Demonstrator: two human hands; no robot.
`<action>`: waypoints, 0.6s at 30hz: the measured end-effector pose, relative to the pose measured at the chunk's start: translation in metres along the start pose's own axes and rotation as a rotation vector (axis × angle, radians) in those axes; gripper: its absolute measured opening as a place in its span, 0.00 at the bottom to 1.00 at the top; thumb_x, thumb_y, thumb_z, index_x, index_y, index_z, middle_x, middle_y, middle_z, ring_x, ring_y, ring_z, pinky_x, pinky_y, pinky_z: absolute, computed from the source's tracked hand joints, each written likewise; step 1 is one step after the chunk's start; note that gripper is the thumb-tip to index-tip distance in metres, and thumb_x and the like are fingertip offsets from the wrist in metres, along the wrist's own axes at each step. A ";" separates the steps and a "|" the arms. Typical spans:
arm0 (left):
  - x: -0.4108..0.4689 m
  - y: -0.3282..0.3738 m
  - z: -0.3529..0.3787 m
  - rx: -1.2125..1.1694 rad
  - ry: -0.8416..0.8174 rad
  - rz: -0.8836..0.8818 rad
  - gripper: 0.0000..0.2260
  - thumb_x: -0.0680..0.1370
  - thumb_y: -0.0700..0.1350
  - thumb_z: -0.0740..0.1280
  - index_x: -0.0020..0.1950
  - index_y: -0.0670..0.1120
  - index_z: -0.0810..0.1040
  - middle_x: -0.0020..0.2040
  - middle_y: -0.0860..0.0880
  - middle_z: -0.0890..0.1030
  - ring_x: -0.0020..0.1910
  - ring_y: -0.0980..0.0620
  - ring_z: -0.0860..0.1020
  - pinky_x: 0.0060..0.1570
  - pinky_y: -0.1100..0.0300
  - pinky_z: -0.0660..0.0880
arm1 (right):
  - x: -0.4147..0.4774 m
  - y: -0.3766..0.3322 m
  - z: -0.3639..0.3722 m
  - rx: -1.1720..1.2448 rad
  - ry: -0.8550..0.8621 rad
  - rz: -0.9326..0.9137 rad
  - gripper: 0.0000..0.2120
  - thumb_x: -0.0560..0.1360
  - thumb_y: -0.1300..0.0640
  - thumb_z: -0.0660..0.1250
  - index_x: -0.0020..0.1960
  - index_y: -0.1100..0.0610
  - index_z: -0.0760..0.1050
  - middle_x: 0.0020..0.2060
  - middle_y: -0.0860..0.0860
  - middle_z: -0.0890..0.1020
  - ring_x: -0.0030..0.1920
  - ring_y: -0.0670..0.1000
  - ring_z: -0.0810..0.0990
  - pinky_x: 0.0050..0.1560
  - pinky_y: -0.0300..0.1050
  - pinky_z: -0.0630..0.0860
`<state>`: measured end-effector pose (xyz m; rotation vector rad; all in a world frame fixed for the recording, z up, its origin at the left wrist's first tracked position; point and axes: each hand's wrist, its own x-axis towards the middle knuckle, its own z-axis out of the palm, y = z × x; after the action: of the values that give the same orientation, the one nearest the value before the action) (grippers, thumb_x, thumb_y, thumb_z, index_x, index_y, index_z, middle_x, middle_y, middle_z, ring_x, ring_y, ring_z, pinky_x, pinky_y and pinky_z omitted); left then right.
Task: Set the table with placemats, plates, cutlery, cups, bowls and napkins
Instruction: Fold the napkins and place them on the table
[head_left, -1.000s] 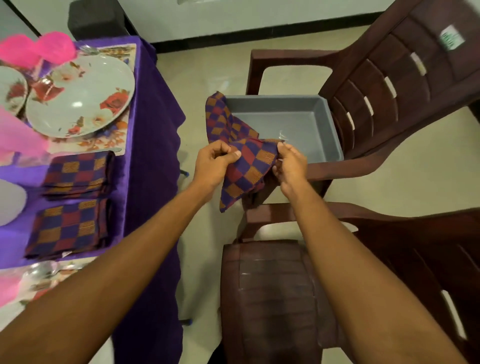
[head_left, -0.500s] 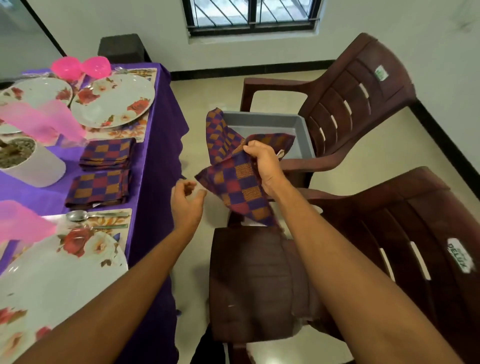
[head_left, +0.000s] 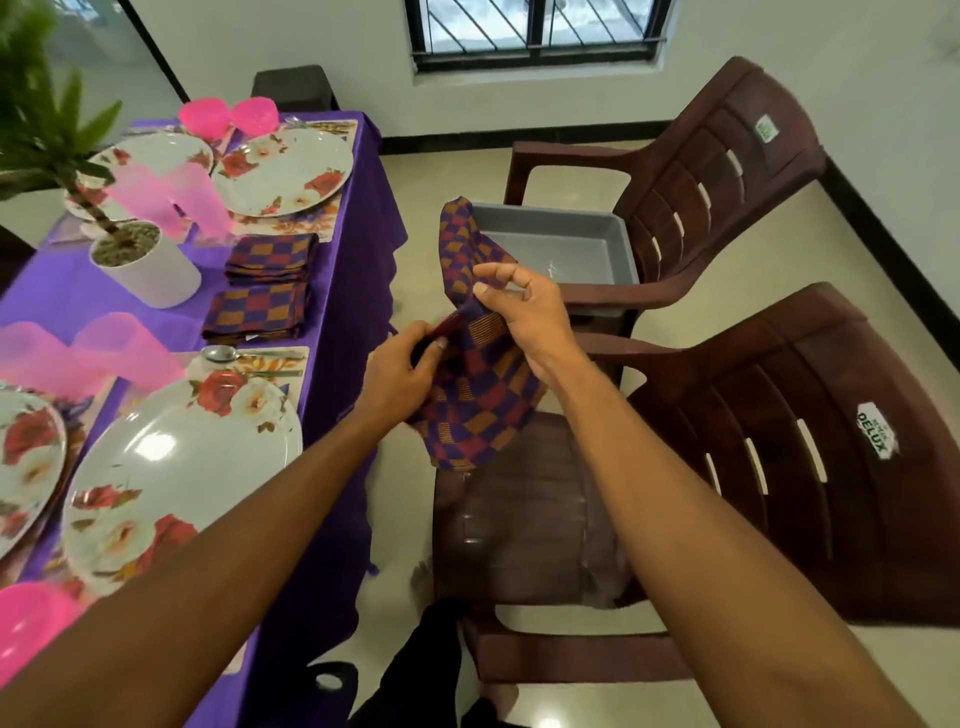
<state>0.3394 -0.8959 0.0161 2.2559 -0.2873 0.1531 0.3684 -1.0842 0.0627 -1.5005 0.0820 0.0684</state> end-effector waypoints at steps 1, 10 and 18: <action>-0.005 0.000 -0.003 -0.010 -0.022 -0.002 0.06 0.83 0.48 0.62 0.49 0.49 0.76 0.40 0.52 0.79 0.38 0.56 0.77 0.39 0.56 0.73 | -0.003 0.001 -0.004 0.003 -0.025 0.003 0.12 0.76 0.63 0.73 0.58 0.57 0.83 0.52 0.55 0.86 0.54 0.53 0.85 0.53 0.44 0.81; -0.035 -0.002 -0.022 0.043 -0.254 0.047 0.10 0.83 0.52 0.59 0.51 0.49 0.77 0.41 0.52 0.80 0.39 0.53 0.78 0.40 0.51 0.76 | -0.027 -0.002 -0.034 -0.566 -0.233 -0.041 0.06 0.73 0.57 0.77 0.48 0.57 0.86 0.37 0.50 0.84 0.37 0.45 0.80 0.42 0.42 0.77; -0.034 0.007 -0.025 0.074 -0.428 0.160 0.07 0.85 0.48 0.59 0.54 0.50 0.76 0.41 0.58 0.77 0.41 0.59 0.77 0.41 0.63 0.72 | -0.027 -0.018 -0.035 -0.618 -0.475 0.106 0.10 0.71 0.63 0.77 0.50 0.52 0.85 0.47 0.53 0.86 0.49 0.51 0.85 0.50 0.45 0.81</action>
<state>0.3049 -0.8756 0.0301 2.3224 -0.6994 -0.2440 0.3429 -1.1202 0.0807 -2.0531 -0.2661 0.5746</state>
